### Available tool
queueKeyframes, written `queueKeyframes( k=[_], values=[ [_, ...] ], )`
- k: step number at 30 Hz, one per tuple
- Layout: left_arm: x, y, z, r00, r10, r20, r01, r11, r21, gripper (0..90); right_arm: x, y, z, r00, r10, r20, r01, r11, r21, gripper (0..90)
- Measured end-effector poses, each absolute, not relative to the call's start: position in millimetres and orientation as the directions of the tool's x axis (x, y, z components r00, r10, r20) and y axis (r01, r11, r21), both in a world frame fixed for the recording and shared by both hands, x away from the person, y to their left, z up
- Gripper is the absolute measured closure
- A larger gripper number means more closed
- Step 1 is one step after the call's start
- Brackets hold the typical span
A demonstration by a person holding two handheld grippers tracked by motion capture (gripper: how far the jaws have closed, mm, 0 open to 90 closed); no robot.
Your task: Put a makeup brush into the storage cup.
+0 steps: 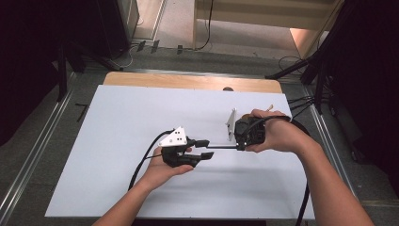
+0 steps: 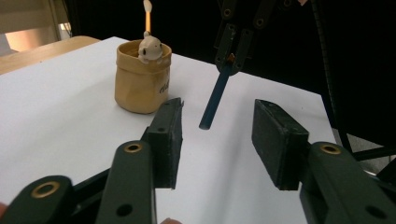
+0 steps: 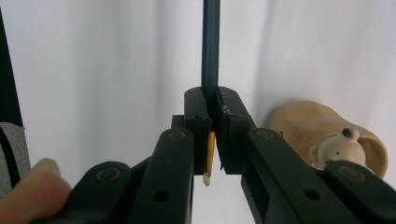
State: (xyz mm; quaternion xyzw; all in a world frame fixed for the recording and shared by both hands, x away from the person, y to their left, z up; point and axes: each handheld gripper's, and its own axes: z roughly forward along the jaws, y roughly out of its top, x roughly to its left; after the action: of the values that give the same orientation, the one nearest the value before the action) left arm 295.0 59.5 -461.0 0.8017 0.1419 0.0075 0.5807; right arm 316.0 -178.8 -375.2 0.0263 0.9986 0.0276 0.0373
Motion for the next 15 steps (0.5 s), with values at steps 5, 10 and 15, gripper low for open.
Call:
queueKeyframes(
  k=[5,10,15],
  values=[
    [293.8,55.6,-461.5,0.962,0.228,-0.152,0.217,-0.294,0.931,62.6,315.5,-173.9,-375.0,-0.997,0.035,-0.071,0.032,0.998,0.050,85.2],
    [293.6,53.4,-461.6,0.962,0.232,-0.147,0.217,-0.311,0.925,64.4,313.9,-170.3,-374.8,-0.997,0.031,-0.069,0.028,0.998,0.051,85.2],
    [293.8,52.8,-461.9,0.962,0.227,-0.154,0.222,-0.318,0.922,67.7,313.8,-167.2,-374.3,-0.997,0.023,-0.070,0.019,0.999,0.046,85.2]
  ],
)
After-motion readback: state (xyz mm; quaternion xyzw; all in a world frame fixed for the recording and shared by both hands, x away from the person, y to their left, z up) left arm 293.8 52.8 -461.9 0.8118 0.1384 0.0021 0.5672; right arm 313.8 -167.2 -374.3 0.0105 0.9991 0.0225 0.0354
